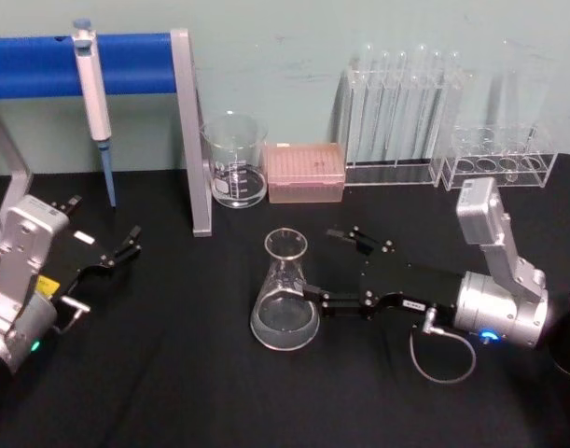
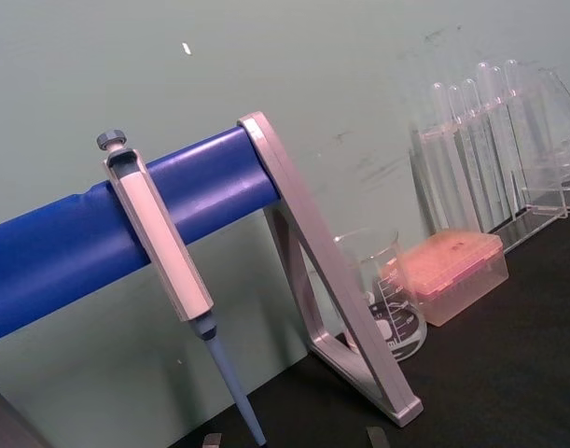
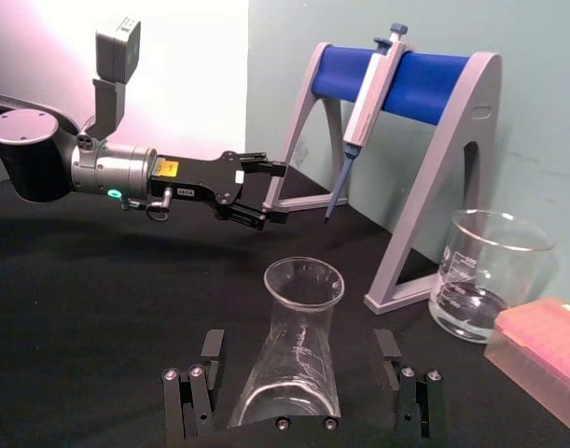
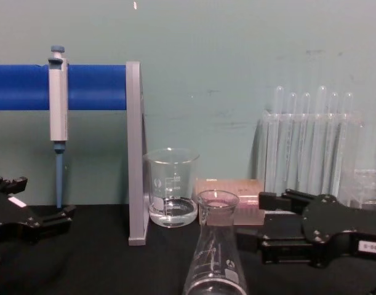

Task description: Grasp the erlenmeyer flask with one hand, shake it three times, then place it back.

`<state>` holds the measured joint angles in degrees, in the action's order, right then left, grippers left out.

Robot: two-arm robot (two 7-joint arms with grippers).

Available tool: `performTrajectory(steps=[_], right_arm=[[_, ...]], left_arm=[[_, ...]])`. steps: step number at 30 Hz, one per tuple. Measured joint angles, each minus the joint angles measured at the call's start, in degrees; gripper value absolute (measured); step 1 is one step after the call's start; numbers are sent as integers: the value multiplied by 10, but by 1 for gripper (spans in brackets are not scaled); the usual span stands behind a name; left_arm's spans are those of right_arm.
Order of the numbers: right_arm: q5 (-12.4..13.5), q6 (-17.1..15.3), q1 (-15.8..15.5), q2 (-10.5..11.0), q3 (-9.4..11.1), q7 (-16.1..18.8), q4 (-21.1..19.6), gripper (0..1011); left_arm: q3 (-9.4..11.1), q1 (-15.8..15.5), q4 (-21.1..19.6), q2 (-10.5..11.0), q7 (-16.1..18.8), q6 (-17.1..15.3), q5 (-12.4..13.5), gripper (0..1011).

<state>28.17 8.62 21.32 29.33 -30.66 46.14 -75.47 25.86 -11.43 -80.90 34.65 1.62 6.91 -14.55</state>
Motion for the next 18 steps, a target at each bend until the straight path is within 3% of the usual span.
performTrajectory(steps=[18], right_arm=[[3, -7, 40, -31, -28, 11, 55, 1000]], left_arm=[[0, 0, 0, 0, 0, 0, 0, 1001]])
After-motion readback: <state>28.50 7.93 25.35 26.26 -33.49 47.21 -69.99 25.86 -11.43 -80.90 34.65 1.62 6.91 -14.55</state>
